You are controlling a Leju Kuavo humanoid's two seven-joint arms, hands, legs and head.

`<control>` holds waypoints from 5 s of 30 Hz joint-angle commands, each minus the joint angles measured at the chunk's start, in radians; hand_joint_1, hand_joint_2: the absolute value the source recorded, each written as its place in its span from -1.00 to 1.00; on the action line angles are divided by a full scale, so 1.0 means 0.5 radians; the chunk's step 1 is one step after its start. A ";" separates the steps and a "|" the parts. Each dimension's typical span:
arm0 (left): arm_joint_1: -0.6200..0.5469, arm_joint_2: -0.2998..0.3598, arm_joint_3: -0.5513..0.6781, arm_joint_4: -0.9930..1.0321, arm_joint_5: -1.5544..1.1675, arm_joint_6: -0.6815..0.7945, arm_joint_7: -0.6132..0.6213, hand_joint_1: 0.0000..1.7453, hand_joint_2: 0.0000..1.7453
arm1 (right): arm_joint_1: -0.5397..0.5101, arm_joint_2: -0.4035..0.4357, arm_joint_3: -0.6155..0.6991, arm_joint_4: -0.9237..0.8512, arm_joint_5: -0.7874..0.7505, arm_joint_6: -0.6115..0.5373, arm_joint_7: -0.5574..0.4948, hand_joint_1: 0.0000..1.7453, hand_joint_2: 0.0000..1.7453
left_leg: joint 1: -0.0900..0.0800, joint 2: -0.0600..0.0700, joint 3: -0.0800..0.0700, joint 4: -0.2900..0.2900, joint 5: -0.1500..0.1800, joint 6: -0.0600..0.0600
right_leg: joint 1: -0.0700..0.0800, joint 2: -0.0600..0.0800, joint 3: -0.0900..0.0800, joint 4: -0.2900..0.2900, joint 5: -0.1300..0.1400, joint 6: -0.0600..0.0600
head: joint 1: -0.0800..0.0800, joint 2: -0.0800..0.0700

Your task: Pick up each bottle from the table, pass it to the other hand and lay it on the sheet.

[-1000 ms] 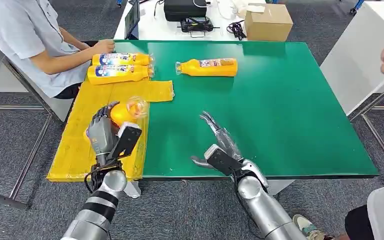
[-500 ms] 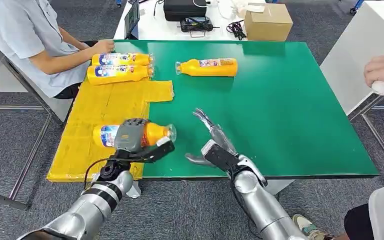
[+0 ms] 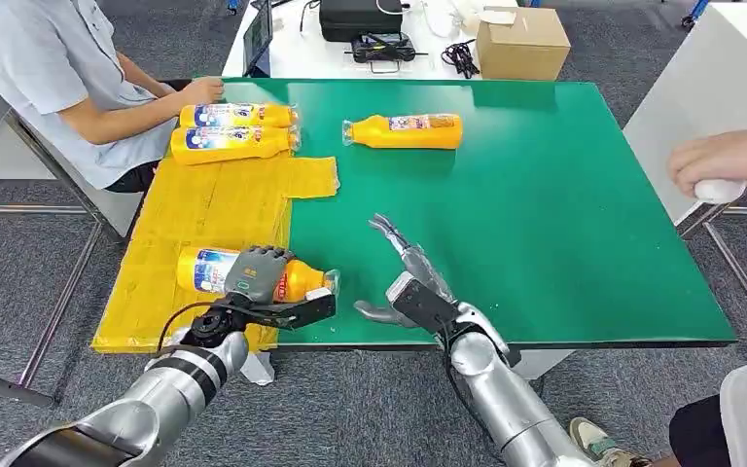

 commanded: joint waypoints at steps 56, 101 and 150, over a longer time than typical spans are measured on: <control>0.012 0.014 -0.079 -0.223 0.359 -0.099 -0.155 -1.00 1.00 | -0.055 0.004 -0.168 0.218 0.032 -0.028 -0.045 -1.00 1.00 | 0.001 -0.001 0.017 0.001 0.001 -0.008 | 0.001 -0.001 0.013 0.003 -0.002 -0.006 | 0.000 0.000; 1.340 -0.083 0.117 -2.029 2.823 -0.007 -0.856 -1.00 1.00 | 0.804 0.163 -0.574 -0.710 -0.449 -0.481 -0.010 -1.00 1.00 | 0.002 0.007 0.007 -0.002 -0.004 -0.010 | 0.002 0.007 0.002 -0.001 -0.004 -0.007 | -0.001 0.000; 1.157 -0.094 -0.068 -1.755 2.817 0.074 -0.465 -1.00 1.00 | 0.132 -0.189 -0.003 0.135 0.818 -0.830 0.531 -1.00 1.00 | 0.001 0.002 0.007 -0.004 0.001 -0.008 | 0.001 0.001 0.003 -0.003 0.002 -0.010 | 0.000 0.000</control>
